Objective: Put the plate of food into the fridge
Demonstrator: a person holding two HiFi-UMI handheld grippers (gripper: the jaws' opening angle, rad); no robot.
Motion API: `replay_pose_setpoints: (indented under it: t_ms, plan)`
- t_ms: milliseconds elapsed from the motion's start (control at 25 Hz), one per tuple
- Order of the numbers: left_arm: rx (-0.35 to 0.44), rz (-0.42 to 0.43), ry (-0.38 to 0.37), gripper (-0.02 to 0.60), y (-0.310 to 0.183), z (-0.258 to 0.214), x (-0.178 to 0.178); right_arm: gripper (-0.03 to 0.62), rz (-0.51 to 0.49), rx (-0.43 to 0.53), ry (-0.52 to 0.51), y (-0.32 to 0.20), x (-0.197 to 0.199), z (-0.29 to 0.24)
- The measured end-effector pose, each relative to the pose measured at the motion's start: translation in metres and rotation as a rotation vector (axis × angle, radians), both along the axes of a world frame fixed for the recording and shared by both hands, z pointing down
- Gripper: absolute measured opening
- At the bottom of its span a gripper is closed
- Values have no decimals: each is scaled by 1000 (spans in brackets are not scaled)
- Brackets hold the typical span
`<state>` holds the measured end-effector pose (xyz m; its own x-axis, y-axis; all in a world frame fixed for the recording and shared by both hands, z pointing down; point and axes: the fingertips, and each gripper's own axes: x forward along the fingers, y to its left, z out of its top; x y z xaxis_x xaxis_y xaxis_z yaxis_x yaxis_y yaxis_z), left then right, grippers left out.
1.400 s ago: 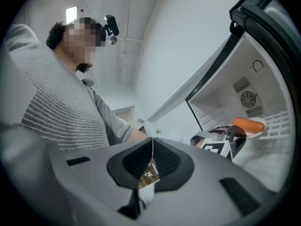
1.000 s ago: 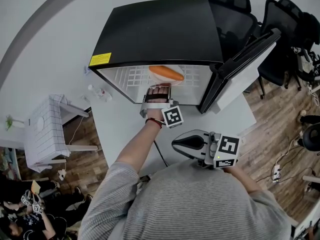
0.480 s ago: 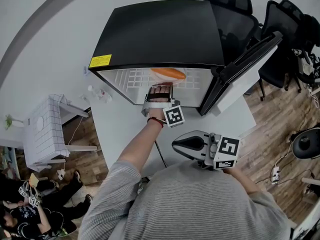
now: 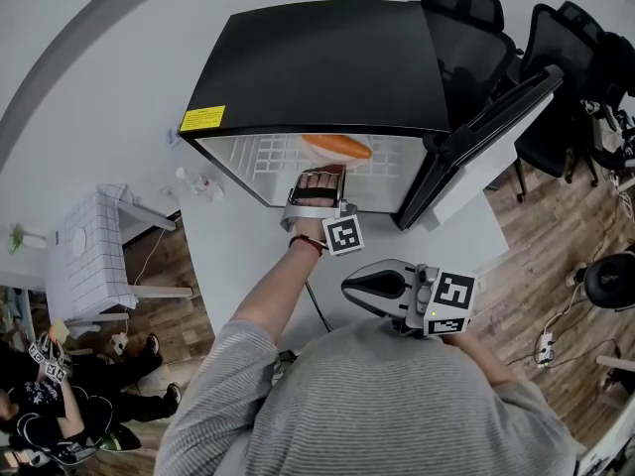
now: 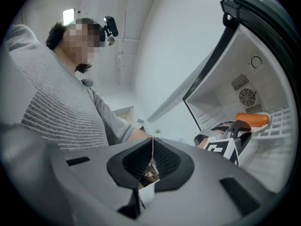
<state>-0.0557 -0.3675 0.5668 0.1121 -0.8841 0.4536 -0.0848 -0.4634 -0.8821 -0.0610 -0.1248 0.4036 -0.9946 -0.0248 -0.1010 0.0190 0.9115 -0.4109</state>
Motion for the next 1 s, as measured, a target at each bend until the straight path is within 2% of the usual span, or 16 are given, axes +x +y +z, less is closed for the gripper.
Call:
replay_pose_setpoints:
  t_ms: [360, 560, 760, 880, 1000]
  plan:
    - [9, 3, 5, 75, 6, -3, -3, 15, -3, 3, 4, 2, -1, 0]
    - [9, 1, -12, 78, 12, -2, -8, 14, -9, 6, 2, 4, -2, -1]
    - [10, -15, 2, 78, 18, -7, -13, 14, -21, 11, 1, 8, -4, -2]
    - [29, -43, 32, 78, 20, -17, -16, 14, -31, 16, 0, 11, -6, -4]
    - [89, -79, 50, 77, 16, -30, -25, 14, -38, 23, -6, 14, -7, -6]
